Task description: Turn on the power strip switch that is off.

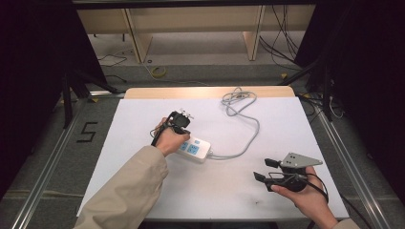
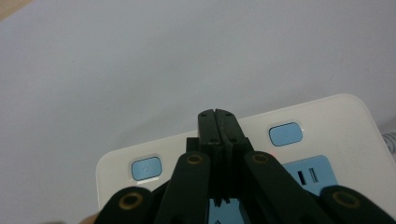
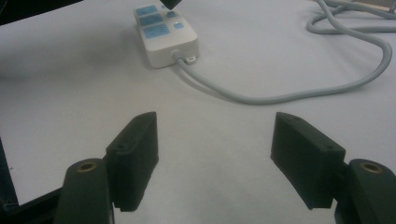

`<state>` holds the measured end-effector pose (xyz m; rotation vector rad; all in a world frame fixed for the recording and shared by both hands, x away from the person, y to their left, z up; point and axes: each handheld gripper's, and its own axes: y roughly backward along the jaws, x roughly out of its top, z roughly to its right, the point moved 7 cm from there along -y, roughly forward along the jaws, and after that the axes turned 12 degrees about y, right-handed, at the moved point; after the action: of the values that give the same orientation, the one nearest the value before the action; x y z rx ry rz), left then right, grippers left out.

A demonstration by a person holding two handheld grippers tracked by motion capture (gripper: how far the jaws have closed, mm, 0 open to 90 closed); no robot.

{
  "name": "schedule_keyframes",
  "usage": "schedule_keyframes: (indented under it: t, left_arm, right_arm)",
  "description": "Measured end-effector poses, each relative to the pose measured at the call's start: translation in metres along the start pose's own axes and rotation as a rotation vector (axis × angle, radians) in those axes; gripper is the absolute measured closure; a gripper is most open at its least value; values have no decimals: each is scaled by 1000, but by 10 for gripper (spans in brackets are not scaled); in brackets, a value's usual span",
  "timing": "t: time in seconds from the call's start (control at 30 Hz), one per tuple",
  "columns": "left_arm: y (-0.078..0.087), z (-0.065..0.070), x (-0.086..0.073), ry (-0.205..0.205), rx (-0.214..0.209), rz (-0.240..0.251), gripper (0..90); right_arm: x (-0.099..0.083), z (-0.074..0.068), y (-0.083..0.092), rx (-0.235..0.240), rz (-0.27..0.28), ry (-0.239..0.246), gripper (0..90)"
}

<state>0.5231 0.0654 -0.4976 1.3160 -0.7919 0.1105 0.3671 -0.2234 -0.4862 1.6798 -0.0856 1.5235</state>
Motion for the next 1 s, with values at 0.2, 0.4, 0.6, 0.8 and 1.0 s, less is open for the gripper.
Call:
schedule_keyframes:
  t: [0.2, 0.4, 0.6, 0.8, 1.0]
  left_arm:
    - [-2, 0, -1, -2, 3, -14, 900]
    - [-2, -1, -1, 1, 1, -20, 900]
    - [-2, 0, -2, 8, 6, -27, 900]
    - [-3, 1, -2, 6, 15, -36, 900]
    - [-3, 0, -2, 12, 14, -43, 900]
  right_arm:
    - [0, 0, 0, 0, -1, 2, 323]
    - [0, 0, 0, -1, -1, 0, 323]
    - [0, 0, 0, 0, -1, 1, 323]
    - [0, 0, 0, -1, -2, 1, 323]
    - [0, -1, 0, -1, -1, 0, 323]
